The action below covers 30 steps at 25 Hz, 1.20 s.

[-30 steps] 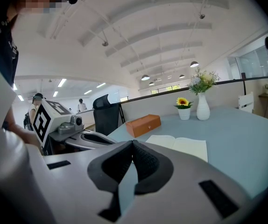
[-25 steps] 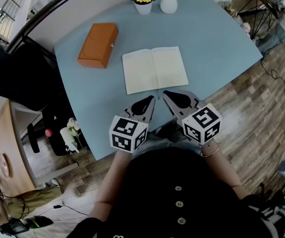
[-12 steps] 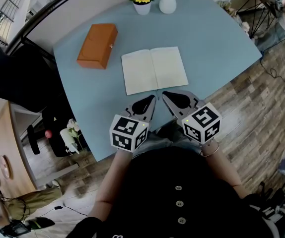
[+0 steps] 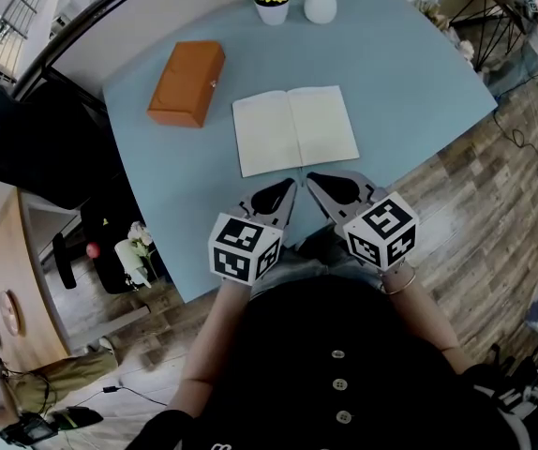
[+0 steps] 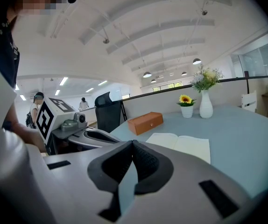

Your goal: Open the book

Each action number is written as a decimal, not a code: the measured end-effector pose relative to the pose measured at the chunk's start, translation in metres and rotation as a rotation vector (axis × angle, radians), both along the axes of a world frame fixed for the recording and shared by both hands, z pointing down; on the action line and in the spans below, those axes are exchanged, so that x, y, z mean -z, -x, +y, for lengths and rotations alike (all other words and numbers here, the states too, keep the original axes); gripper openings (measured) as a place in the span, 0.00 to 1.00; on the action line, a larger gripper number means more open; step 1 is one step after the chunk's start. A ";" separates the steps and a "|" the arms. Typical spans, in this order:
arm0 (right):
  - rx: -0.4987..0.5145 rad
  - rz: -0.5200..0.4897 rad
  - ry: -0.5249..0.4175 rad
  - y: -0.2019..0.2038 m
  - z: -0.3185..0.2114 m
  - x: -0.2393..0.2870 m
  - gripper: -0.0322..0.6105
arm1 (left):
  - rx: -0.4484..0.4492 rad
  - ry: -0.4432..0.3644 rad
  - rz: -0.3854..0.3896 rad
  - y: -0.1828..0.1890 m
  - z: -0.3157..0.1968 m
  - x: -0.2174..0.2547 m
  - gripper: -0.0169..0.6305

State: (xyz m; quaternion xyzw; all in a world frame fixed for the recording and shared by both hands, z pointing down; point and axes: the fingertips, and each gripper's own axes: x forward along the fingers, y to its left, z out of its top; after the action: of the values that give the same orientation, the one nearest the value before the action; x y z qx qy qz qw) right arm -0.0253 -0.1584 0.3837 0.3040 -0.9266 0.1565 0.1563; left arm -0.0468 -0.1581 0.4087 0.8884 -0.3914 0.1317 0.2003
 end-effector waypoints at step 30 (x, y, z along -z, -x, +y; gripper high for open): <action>-0.017 0.017 0.027 -0.002 -0.004 -0.010 0.05 | -0.001 0.005 0.011 0.002 -0.004 -0.004 0.05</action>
State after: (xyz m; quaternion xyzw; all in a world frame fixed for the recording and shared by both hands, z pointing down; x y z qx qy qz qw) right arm -0.0236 -0.1628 0.3940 0.3109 -0.9206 0.1677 0.1667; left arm -0.0488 -0.1620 0.4129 0.8888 -0.3896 0.1279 0.2048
